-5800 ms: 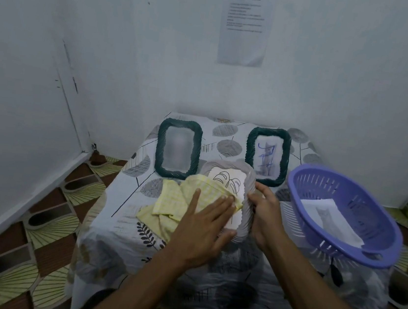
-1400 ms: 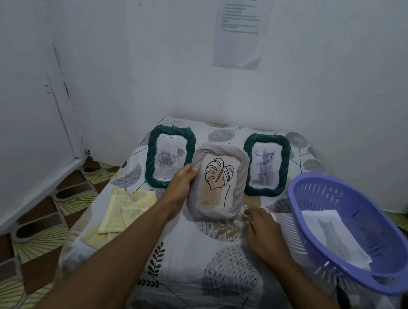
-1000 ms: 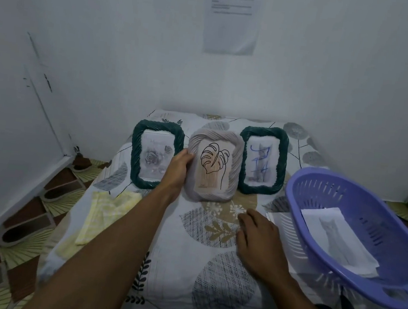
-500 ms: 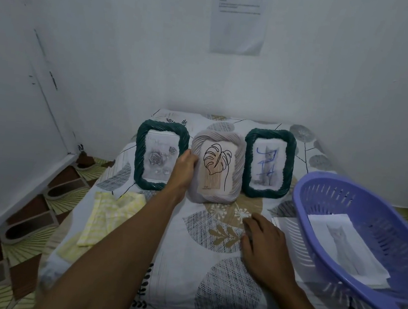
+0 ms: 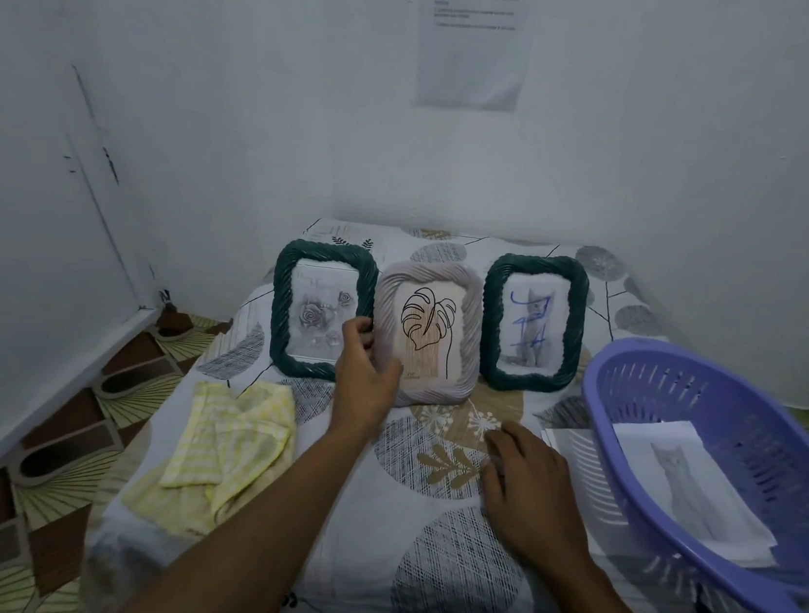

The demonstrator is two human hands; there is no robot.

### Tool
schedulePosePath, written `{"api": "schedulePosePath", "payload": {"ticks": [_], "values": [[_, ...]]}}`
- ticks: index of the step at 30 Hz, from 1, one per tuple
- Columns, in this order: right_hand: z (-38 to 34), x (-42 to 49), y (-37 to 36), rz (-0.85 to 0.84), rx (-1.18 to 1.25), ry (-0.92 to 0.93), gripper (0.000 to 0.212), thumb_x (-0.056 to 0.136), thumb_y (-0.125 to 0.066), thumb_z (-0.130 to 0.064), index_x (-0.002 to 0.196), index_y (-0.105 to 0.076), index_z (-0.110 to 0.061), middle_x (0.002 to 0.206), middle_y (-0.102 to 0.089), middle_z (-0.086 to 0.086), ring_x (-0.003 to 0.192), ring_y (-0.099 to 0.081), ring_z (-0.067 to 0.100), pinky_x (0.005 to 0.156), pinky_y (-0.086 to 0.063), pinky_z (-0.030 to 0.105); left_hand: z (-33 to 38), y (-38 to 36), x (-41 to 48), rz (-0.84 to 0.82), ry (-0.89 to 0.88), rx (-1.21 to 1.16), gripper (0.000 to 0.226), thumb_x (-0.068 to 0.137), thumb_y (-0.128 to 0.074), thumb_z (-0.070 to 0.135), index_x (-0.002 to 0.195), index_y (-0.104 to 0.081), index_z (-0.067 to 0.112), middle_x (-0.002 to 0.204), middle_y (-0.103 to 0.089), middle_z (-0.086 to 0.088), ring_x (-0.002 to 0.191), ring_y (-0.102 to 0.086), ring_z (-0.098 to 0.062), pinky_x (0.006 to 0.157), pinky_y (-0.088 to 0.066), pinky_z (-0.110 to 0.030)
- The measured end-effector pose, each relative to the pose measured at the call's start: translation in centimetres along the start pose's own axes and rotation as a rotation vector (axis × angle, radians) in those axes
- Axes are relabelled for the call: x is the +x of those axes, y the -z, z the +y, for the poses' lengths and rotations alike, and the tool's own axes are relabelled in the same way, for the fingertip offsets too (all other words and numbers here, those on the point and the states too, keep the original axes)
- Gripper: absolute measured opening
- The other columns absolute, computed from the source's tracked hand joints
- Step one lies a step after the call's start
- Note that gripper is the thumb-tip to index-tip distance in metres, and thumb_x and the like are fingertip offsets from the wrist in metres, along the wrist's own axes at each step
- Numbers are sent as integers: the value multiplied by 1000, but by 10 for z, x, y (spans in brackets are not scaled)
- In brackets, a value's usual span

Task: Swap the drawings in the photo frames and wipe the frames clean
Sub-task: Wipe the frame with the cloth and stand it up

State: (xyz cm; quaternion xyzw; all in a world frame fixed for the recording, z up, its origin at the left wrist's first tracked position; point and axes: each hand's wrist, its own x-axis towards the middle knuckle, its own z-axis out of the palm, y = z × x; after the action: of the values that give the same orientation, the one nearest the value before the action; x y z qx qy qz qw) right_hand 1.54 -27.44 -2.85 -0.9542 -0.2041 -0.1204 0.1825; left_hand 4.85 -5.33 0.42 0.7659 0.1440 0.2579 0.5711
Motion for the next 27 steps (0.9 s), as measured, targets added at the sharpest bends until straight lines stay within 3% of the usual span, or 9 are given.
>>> {"api": "schedulePosePath", "payload": {"ticks": [5, 7, 10, 15, 19, 24, 27], "values": [[-1, 0, 2, 6, 7, 5, 35, 93, -49, -24, 125, -59, -15, 133, -54, 4, 122, -49, 19, 104, -37, 37, -20, 0, -10, 47, -92, 260, 65, 83, -68, 16, 138, -36, 26, 109, -62, 0, 94, -61, -18, 78, -57, -40], [-2, 0, 2, 7, 10, 4, 35, 93, -49, -24, 125, -58, -15, 133, -54, 4, 122, -49, 19, 103, -37, 36, -16, 1, -7, 50, -108, 295, 60, 84, -66, 16, 138, -39, 21, 114, -63, -2, 98, -61, -17, 82, -56, -41], [-2, -1, 3, 9, 13, 0, 34, 93, -50, -23, 125, -58, -15, 132, -54, 4, 121, -50, 19, 103, -36, 36, -9, 0, -1, 30, -185, 353, 50, 86, -63, 11, 133, -45, 14, 118, -62, -5, 99, -56, -12, 83, -50, -28], [-3, -1, 4, 3, 12, -6, 35, 94, -47, -25, 127, -57, -16, 134, -52, 2, 122, -48, 17, 105, -34, 34, -6, -7, 14, 16, -207, 437, 60, 88, -61, 12, 142, -36, 14, 121, -60, -12, 108, -58, -28, 91, -50, -47], [-3, -1, 4, -4, 18, -4, 37, 95, -45, -26, 129, -55, -17, 137, -50, 1, 126, -45, 16, 108, -31, 34, -6, -10, 13, 32, -230, 525, 59, 92, -58, 15, 146, -33, 10, 129, -55, -12, 113, -54, -28, 95, -48, -44], [-2, -1, 3, 6, 21, -4, 36, 94, -46, -26, 127, -56, -17, 136, -52, 1, 125, -46, 16, 107, -31, 34, -3, -10, 8, 49, -226, 715, 59, 93, -59, 22, 144, -32, 12, 126, -47, -6, 100, -58, -25, 75, -56, -42], [-1, 0, 1, 9, 13, -4, 35, 93, -47, -26, 125, -58, -18, 133, -54, 1, 123, -48, 16, 105, -34, 35, -2, -7, 7, 64, -221, 774, 60, 90, -62, 23, 142, -33, 15, 123, -47, -4, 99, -57, -22, 72, -56, -38]]}}
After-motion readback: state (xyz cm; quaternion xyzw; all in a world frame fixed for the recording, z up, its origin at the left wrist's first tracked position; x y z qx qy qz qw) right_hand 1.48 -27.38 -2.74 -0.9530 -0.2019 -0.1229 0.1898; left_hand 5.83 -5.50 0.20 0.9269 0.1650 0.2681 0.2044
